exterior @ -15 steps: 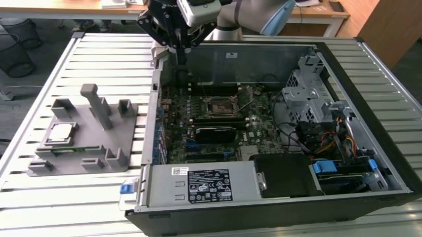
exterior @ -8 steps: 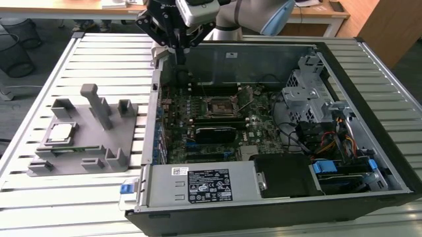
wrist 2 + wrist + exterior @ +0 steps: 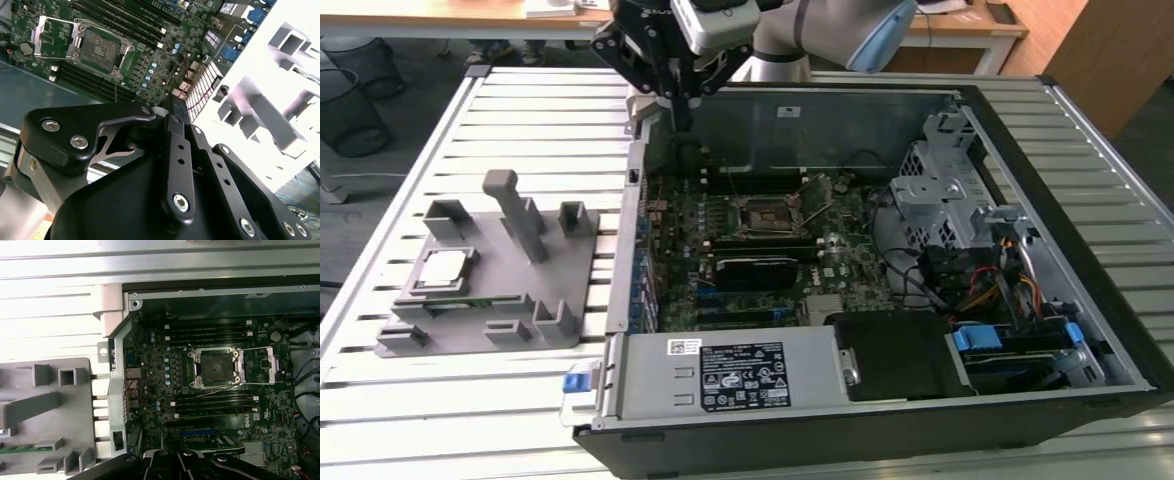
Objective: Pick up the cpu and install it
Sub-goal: 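Reach for the cpu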
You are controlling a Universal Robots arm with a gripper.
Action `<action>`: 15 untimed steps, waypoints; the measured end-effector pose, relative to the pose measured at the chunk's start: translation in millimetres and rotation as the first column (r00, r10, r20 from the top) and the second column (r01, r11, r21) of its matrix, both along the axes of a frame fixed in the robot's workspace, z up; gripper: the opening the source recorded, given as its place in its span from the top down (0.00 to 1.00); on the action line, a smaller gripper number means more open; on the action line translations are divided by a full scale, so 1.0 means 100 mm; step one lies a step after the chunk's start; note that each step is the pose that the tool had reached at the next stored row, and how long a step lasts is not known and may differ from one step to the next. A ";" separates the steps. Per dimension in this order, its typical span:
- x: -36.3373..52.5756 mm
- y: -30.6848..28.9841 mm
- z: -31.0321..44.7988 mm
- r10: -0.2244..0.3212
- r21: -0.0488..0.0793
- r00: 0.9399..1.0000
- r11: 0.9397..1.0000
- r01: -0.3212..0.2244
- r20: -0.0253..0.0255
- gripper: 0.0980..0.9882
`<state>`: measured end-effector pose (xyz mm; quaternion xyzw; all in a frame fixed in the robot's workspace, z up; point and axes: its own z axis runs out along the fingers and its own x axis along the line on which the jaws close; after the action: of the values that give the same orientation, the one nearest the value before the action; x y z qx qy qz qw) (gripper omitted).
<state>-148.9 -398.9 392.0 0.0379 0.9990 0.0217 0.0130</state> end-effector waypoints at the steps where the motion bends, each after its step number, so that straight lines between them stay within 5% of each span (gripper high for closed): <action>1: -0.004 0.000 -0.001 0.000 0.000 1.000 1.000 0.000 0.000 0.99; 15: -0.052 0.000 -0.006 0.000 0.000 1.000 1.000 0.000 0.000 0.99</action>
<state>-154.1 -398.9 391.5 0.0379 0.9990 0.0217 0.0131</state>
